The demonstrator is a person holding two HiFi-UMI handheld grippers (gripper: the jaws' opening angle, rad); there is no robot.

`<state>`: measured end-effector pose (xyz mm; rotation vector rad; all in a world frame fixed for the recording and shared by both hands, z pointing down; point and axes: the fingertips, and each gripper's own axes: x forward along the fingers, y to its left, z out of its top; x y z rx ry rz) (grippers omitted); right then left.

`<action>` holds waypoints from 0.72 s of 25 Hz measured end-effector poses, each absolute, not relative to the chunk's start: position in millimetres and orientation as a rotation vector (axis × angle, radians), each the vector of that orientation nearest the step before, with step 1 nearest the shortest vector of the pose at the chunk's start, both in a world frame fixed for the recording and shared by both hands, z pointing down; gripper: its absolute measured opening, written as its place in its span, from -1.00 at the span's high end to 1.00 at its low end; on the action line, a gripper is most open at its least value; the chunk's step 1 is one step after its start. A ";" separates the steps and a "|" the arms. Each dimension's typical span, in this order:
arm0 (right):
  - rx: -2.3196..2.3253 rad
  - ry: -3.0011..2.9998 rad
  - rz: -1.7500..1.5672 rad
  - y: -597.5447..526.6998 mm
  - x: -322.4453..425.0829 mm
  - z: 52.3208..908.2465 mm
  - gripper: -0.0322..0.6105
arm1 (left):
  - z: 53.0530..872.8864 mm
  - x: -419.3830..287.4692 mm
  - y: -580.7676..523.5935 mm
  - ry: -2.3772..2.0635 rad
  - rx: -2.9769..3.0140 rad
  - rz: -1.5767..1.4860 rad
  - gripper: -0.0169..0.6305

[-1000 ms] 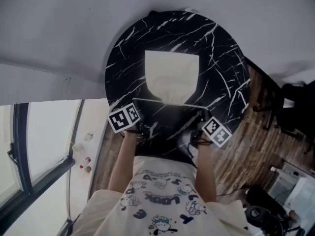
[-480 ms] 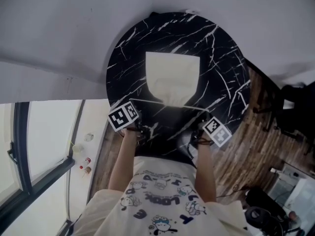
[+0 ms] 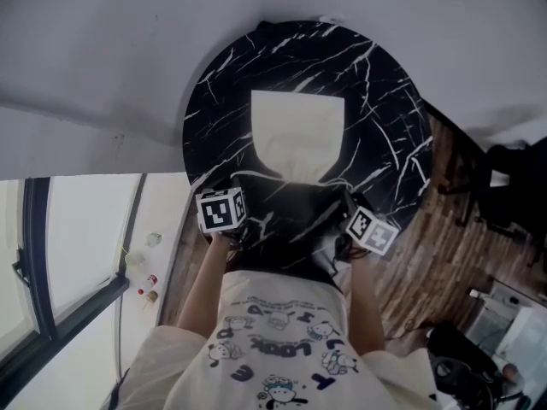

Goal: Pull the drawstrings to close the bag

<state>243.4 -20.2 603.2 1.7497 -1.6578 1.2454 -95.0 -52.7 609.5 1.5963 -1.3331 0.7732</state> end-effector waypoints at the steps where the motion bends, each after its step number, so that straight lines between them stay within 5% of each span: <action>1: 1.728 -1.653 1.215 -17.7 242.6 603.5 0.22 | 608.8 -91.6 -50.1 -1.309 1.623 0.795 0.64; 4: 1.666 -1.653 1.091 -10.9 240.8 599.7 0.14 | 600.9 -83.1 -44.5 -1.248 1.734 0.883 0.28; 18: 0.778 -1.856 0.287 -33.4 148.3 587.6 0.10 | 573.7 15.5 -51.2 -0.776 2.344 1.375 0.21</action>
